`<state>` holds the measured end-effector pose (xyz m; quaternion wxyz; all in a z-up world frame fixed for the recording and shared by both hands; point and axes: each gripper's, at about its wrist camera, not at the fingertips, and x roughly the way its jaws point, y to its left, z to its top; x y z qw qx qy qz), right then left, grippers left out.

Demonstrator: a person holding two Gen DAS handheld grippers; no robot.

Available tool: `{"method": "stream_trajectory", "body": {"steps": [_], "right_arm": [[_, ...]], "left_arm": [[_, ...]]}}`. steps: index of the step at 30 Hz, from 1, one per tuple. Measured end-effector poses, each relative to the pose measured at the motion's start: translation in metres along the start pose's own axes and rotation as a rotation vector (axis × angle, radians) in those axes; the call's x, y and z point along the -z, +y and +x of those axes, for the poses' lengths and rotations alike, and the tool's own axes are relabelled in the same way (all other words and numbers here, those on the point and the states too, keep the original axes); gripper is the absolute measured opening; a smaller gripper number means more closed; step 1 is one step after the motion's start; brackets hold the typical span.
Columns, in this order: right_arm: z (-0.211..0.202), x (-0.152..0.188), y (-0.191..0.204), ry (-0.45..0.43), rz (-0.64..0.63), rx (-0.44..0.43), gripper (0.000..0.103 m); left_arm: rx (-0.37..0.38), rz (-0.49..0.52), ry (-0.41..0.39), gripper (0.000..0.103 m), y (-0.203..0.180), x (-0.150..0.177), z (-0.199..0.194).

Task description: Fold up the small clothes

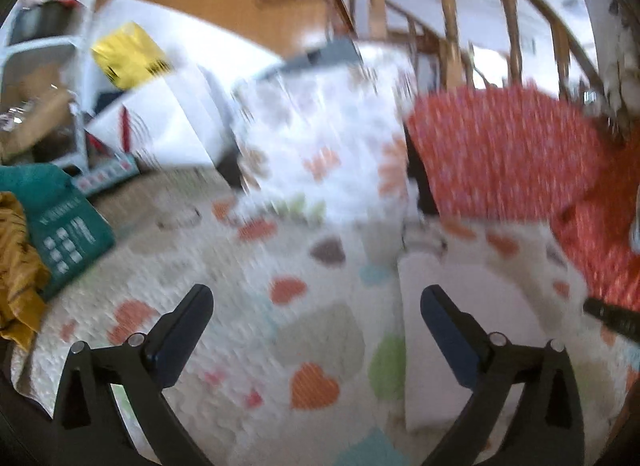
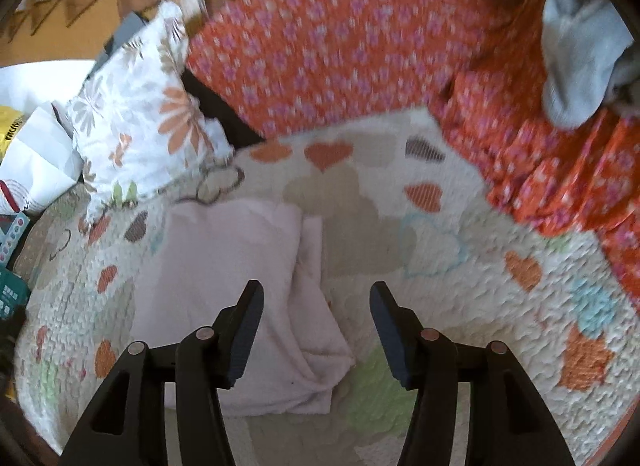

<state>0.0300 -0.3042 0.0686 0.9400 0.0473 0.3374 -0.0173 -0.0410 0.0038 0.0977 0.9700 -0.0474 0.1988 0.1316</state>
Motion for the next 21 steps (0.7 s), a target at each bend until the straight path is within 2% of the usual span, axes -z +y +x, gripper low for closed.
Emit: {"method": "stream_trajectory", "body": {"steps": [3,5,6,7,8,9,10,11,12,13,14,16,19,21], "right_arm": [[-0.029,0.001,0.012,-0.120,-0.052,0.070,0.067],[-0.048,0.005,0.021,-0.222,-0.080,0.126,0.078],[-0.058,0.009,0.025,-0.284,-0.089,0.164,0.087],[-0.065,0.014,0.027,-0.330,-0.088,0.187,0.099],[-0.069,0.021,0.029,-0.371,-0.080,0.185,0.103],[-0.068,0.024,0.030,-0.369,-0.077,0.169,0.103],[-0.061,0.026,0.031,-0.320,-0.078,0.143,0.103],[-0.053,0.026,0.032,-0.255,-0.083,0.118,0.103],[-0.037,0.024,0.034,-0.133,-0.096,0.076,0.103],[-0.027,0.023,0.036,-0.059,-0.107,0.047,0.103],[-0.021,0.024,0.037,-0.029,-0.114,0.033,0.103],[-0.021,0.027,0.036,-0.047,-0.119,0.053,0.103],[-0.024,0.029,0.040,-0.063,-0.146,0.058,0.103],[-0.020,0.031,0.042,-0.044,-0.156,0.051,0.103]], "left_arm": [[-0.030,-0.017,-0.100,0.103,0.005,-0.013,-0.027],[-0.038,-0.028,-0.174,0.103,0.006,-0.016,-0.045],[-0.027,-0.027,-0.195,0.103,0.006,-0.015,-0.050],[0.001,-0.024,-0.206,0.103,0.006,-0.014,-0.054],[0.051,-0.013,-0.196,0.103,0.004,-0.012,-0.055],[0.080,0.002,-0.172,0.103,0.002,-0.010,-0.053],[0.093,0.019,-0.147,0.103,-0.002,-0.008,-0.051],[0.106,0.068,-0.094,0.103,-0.010,-0.006,-0.046],[0.112,0.095,-0.072,0.103,-0.015,-0.004,-0.044],[0.116,0.125,-0.055,0.103,-0.021,-0.001,-0.042],[0.121,0.139,-0.051,0.103,-0.025,0.001,-0.041],[0.144,0.138,-0.037,0.103,-0.028,0.007,-0.041],[0.192,0.128,0.049,0.103,-0.030,0.014,-0.031],[0.190,0.142,0.113,0.103,-0.033,0.021,-0.021]]}}
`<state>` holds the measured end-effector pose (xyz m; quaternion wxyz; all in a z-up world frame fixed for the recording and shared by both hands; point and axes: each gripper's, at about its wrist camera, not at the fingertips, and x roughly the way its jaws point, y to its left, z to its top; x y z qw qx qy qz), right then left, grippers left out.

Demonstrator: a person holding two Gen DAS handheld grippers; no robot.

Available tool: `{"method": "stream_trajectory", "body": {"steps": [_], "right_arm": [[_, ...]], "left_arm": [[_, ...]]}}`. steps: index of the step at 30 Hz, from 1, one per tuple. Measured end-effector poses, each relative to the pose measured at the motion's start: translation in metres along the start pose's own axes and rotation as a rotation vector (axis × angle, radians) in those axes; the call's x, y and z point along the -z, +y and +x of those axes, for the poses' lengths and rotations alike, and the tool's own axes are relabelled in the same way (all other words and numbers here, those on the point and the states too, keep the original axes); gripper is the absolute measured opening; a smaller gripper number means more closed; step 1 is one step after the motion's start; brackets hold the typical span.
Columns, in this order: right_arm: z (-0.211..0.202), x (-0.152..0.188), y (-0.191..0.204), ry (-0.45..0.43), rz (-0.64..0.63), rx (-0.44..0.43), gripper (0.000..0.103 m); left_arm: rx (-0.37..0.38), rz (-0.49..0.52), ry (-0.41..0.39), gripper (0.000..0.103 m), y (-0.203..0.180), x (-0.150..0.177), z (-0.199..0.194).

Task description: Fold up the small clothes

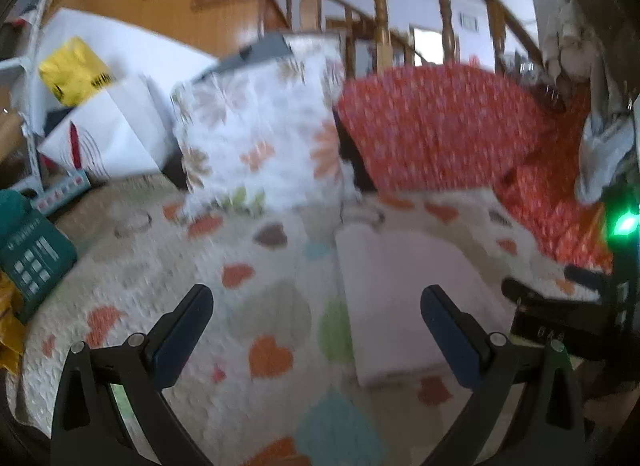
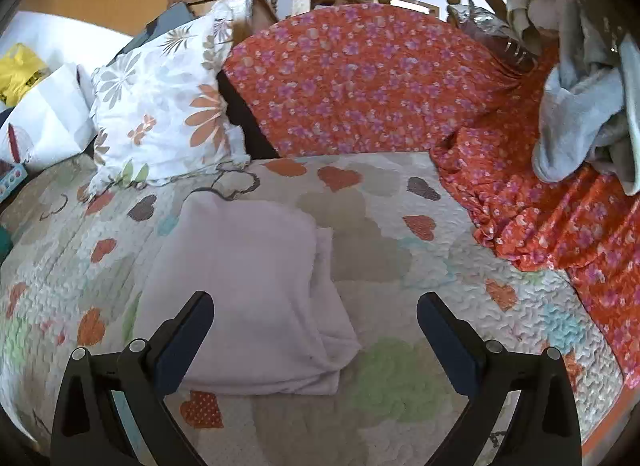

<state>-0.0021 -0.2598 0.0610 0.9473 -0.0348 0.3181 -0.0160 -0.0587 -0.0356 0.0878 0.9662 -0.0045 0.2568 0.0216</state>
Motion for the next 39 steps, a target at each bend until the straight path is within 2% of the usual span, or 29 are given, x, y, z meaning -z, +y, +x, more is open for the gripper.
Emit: {"method": "stream_trajectory", "body": {"steps": [5,7,15,39], "right_arm": [[0.016,0.008,0.001,0.071,0.007,-0.028,0.103],[0.021,0.010,-0.001,0.099,0.028,-0.050,0.103],[0.028,0.012,0.002,0.131,0.034,-0.079,0.103],[0.034,0.016,0.002,0.160,0.026,-0.064,0.103]], "left_arm": [[-0.021,-0.010,0.167,0.103,0.003,0.017,0.030],[-0.028,-0.017,0.207,0.103,0.005,0.023,0.038],[-0.064,0.021,0.262,0.103,0.003,0.036,0.051],[-0.023,-0.006,0.359,0.103,0.007,0.047,0.066]]}}
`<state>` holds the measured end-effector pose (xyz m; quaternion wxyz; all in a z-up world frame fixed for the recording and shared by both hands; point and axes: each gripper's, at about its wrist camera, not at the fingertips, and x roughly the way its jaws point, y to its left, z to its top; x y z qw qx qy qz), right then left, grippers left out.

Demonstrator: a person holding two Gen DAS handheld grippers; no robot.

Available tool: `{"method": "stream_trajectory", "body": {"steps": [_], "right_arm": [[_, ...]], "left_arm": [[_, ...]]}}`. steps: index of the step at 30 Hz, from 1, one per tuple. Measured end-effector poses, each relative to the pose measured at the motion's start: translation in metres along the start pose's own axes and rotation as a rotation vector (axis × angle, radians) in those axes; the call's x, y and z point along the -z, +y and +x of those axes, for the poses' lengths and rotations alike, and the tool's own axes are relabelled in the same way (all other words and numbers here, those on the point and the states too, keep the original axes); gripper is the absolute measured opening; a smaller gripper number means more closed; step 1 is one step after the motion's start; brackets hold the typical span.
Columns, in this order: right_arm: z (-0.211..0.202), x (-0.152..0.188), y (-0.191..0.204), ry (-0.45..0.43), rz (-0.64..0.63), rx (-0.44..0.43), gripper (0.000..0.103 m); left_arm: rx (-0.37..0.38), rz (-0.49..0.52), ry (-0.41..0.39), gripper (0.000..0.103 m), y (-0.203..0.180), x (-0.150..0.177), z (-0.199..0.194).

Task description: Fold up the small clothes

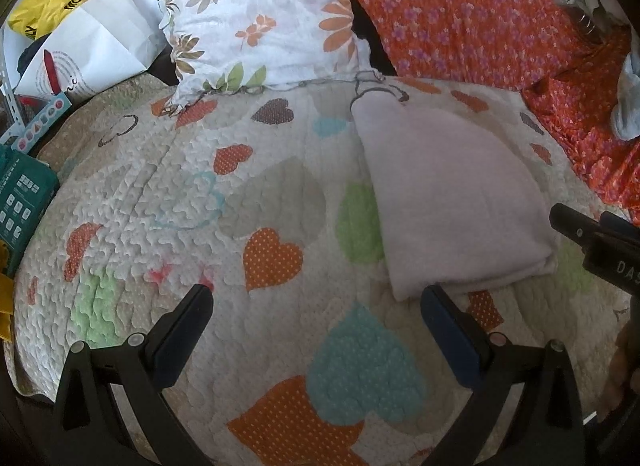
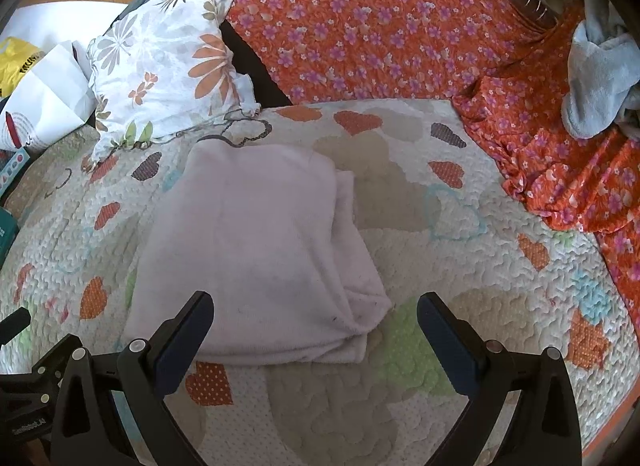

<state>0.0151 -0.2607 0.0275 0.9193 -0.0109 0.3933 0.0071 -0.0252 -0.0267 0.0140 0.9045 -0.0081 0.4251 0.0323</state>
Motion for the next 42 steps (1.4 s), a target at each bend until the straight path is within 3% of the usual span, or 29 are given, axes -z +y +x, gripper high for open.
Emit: {"method": "stream_trajectory", "body": {"steps": [42], "right_arm": [[0.0043,0.0083,0.0053,0.021,-0.021,-0.004,0.103]], "left_arm": [[0.018,0.015,0.053,0.103,0.0017,0.0050,0.0098]]}}
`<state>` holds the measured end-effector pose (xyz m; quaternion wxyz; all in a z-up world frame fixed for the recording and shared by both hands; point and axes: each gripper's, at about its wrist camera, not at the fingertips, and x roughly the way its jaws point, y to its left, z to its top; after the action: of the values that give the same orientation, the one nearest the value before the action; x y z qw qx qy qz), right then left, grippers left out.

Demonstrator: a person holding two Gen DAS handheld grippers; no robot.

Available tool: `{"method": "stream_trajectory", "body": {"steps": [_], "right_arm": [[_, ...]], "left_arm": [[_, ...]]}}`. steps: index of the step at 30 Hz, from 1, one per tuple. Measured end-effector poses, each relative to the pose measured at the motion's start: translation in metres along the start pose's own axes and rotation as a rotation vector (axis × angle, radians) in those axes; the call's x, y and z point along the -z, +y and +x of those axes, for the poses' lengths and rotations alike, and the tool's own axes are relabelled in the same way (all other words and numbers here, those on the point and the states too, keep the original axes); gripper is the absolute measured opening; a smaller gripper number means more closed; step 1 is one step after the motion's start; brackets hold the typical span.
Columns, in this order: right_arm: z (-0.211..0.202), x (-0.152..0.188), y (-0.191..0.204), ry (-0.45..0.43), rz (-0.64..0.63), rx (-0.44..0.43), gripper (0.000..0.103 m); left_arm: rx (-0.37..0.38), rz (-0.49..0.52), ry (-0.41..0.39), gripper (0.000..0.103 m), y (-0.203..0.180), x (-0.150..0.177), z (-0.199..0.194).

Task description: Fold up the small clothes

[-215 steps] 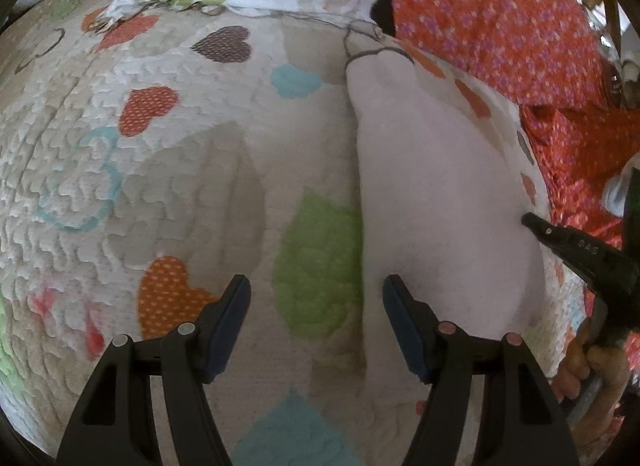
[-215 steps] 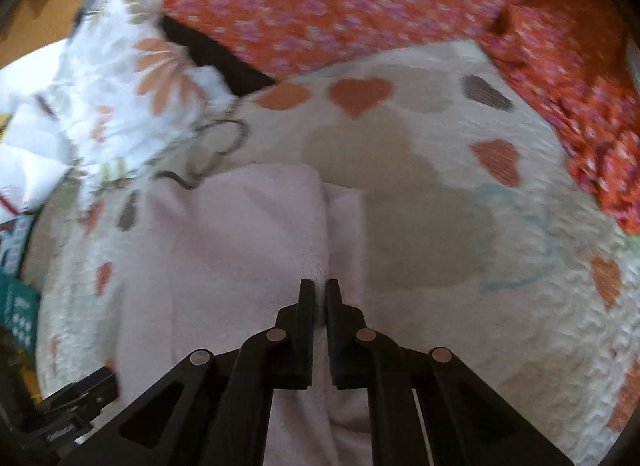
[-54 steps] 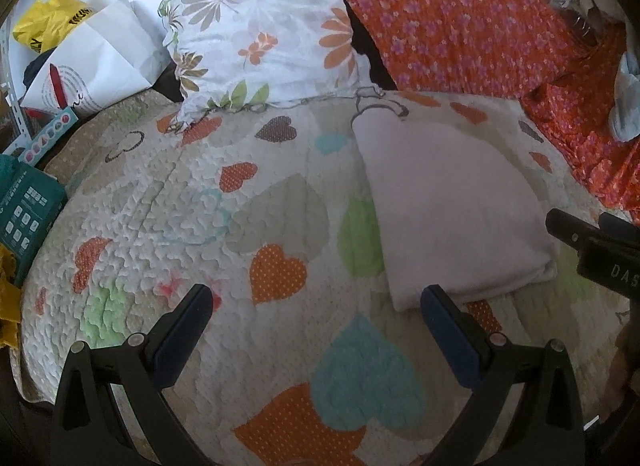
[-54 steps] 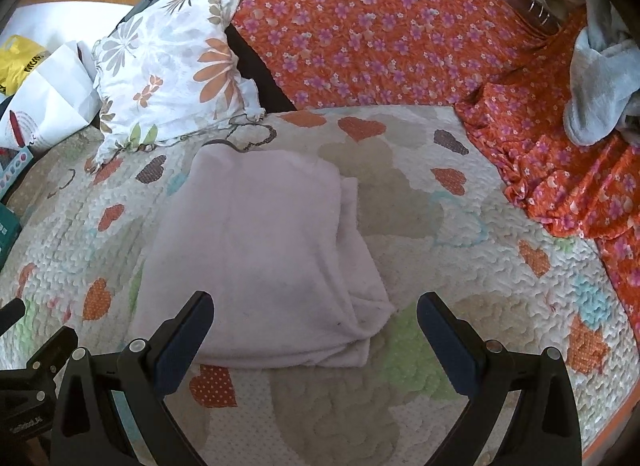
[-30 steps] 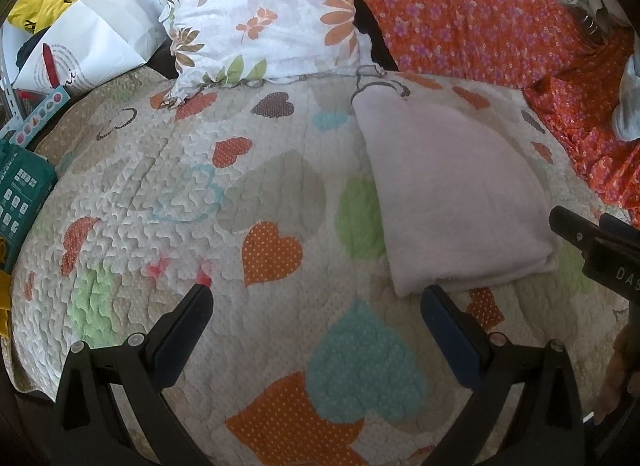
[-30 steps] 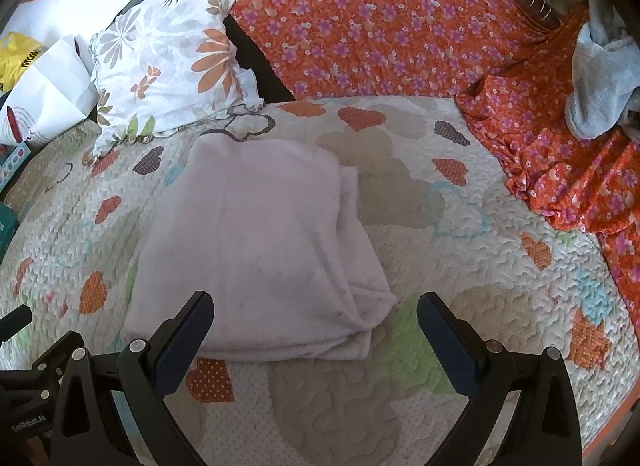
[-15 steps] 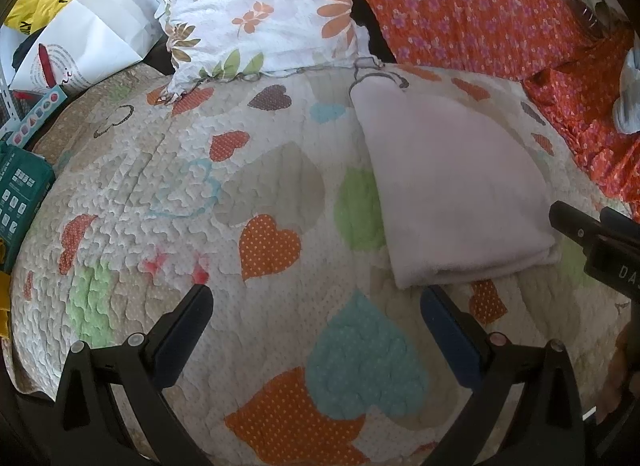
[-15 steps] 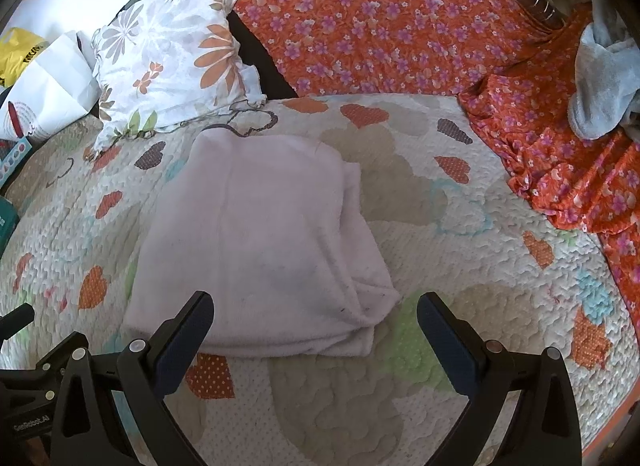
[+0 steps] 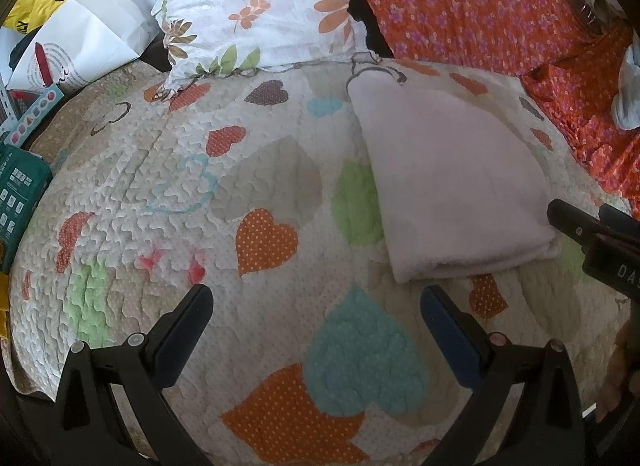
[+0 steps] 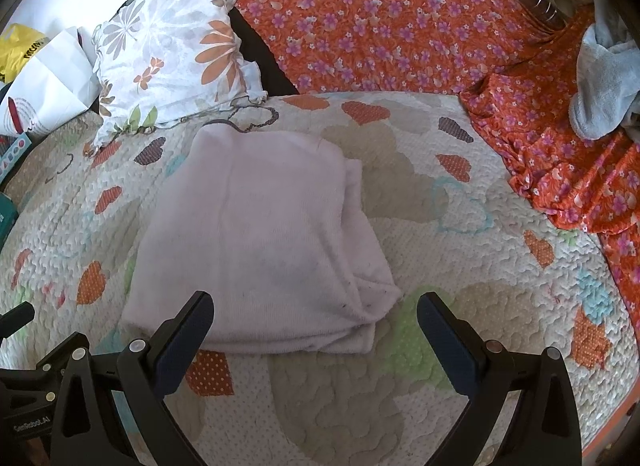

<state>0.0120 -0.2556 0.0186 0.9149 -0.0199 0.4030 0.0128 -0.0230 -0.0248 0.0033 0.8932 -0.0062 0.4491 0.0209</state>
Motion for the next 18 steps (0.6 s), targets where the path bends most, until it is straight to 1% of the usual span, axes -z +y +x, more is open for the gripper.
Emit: {"method": "stream_trajectory", "body": {"steps": [18], "right_arm": [[0.0045,-0.0006,-0.0092,0.010,-0.005,-0.006,0.103]], "left_arm": [[0.003,0.015,0.019,0.103,-0.0022,0.0025,0.0038]]}}
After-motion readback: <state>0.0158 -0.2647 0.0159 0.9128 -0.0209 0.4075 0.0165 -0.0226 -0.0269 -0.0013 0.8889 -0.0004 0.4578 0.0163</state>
